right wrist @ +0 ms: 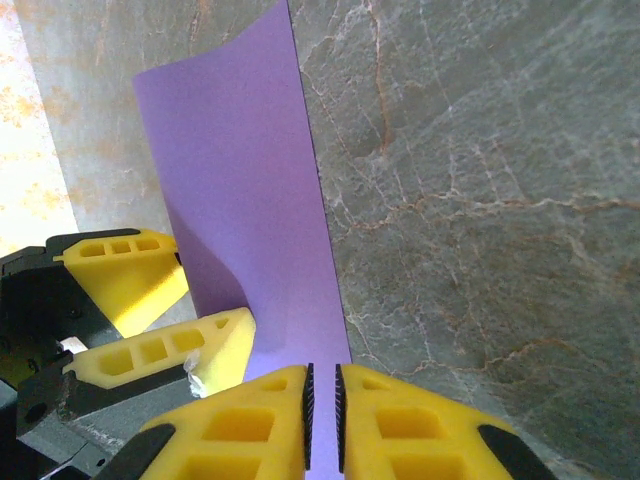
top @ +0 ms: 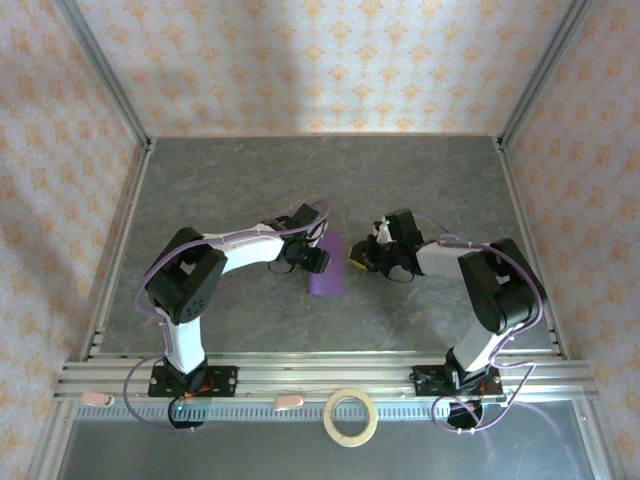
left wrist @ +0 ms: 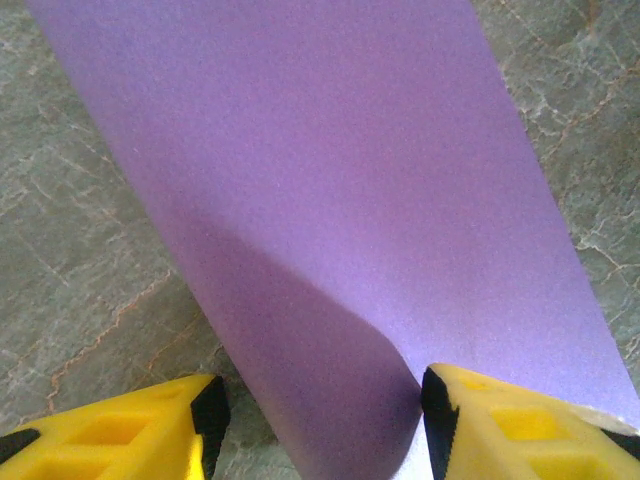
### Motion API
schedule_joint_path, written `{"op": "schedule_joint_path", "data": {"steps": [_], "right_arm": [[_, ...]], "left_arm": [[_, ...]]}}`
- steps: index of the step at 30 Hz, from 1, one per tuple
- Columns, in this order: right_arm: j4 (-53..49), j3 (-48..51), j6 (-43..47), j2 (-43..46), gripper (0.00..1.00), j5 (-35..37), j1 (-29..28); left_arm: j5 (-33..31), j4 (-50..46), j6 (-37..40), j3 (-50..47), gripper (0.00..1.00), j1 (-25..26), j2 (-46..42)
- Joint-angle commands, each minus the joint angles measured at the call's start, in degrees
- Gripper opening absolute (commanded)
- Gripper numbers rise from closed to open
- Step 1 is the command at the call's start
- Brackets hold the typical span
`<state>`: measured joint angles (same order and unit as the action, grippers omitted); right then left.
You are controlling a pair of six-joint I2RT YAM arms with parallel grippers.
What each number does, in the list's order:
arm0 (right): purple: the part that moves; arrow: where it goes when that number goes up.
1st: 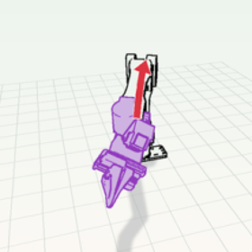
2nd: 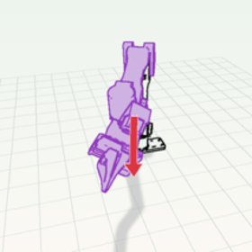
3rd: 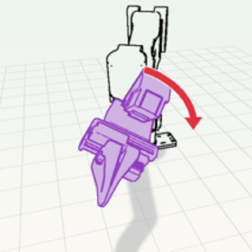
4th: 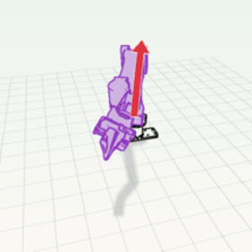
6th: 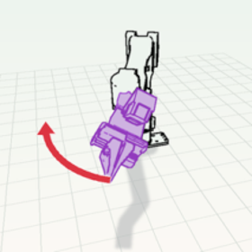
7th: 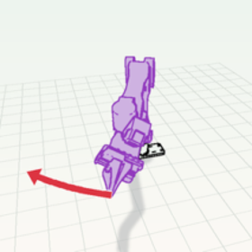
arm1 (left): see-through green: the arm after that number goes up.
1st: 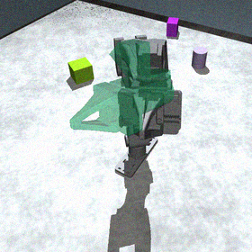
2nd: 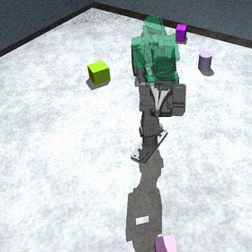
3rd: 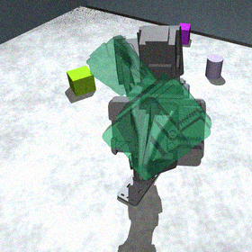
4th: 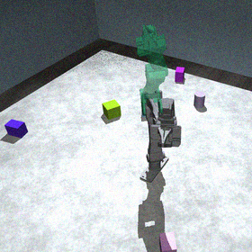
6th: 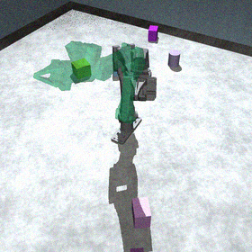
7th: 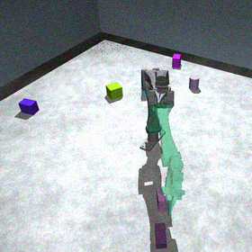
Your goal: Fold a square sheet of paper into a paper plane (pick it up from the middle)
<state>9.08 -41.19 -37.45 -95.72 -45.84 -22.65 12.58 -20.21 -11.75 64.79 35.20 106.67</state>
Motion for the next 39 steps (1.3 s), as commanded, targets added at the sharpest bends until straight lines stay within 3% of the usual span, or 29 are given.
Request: {"op": "schedule_joint_path", "data": {"steps": [1,39], "right_arm": [[0.84,0.13,0.52,-0.39,0.16,0.41,0.47],[2.01,-0.29,-0.05,-0.78,0.15,-1.19,0.32]], "left_arm": [[-1.29,-0.93,1.85,0.73,0.58,-0.57,2.38],[-0.88,-0.71,2.52,0.43,0.54,-1.19,4.77]]}}
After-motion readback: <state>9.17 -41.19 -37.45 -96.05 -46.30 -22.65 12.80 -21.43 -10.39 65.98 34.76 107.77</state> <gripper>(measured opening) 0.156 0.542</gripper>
